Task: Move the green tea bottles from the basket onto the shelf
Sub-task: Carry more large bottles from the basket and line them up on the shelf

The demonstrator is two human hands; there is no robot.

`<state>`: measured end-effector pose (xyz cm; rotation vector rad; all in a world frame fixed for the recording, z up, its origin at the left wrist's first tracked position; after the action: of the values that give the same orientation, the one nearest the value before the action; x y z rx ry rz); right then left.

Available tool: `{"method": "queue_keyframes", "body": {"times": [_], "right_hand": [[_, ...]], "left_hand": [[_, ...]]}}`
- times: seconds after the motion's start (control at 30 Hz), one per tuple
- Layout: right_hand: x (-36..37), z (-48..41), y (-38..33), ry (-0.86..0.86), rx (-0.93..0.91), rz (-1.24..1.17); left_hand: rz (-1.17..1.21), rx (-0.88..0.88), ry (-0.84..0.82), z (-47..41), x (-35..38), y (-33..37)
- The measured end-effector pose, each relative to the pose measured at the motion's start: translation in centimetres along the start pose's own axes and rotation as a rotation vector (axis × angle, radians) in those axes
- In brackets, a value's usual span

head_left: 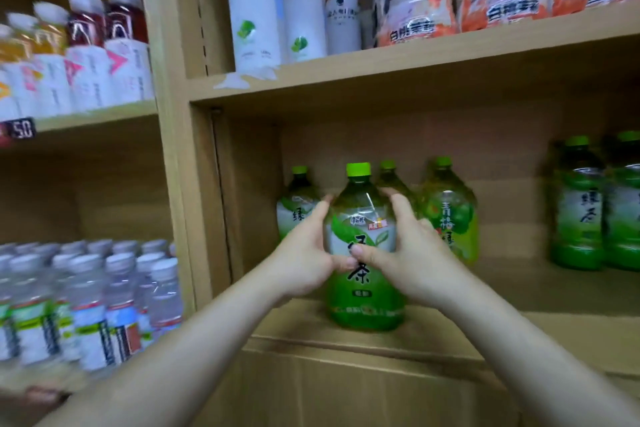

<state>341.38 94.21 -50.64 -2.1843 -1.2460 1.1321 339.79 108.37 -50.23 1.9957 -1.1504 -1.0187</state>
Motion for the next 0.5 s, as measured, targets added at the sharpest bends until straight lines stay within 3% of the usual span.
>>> {"method": "queue_keyframes", "body": {"times": [0.1,0.2,0.33,0.5], "right_hand": [[3.7,-0.9,-1.2,-0.048,-0.031,-0.095],[6.3,-1.7,-1.7,-0.144,-0.057,-0.045],[7.7,-2.3,-1.9,-0.078,-0.109,-0.007],[9.5,-3.8,-0.8,-0.119,-0.114,0.0]], "left_hand": [[-0.224,0.071,0.131,-0.1,-3.3,-0.7],[-0.482,0.215,0.3,0.4,-5.5,-0.4],[-0.879,0.308,0.222,0.9,-5.0,-1.7],[-1.045,0.269,0.287,-0.4,-5.4,-3.2]]}}
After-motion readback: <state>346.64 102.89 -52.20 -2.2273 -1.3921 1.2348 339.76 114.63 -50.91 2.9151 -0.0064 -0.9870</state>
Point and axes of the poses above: each hand's wrist, its own z-axis away from the middle knuckle, its own x-axis out of the palm, y = z × x, the point moved 7 cm from there along -z, towards the middle knuckle, and after that the axes turned 13 degrees about y, right-handed, at the moved point
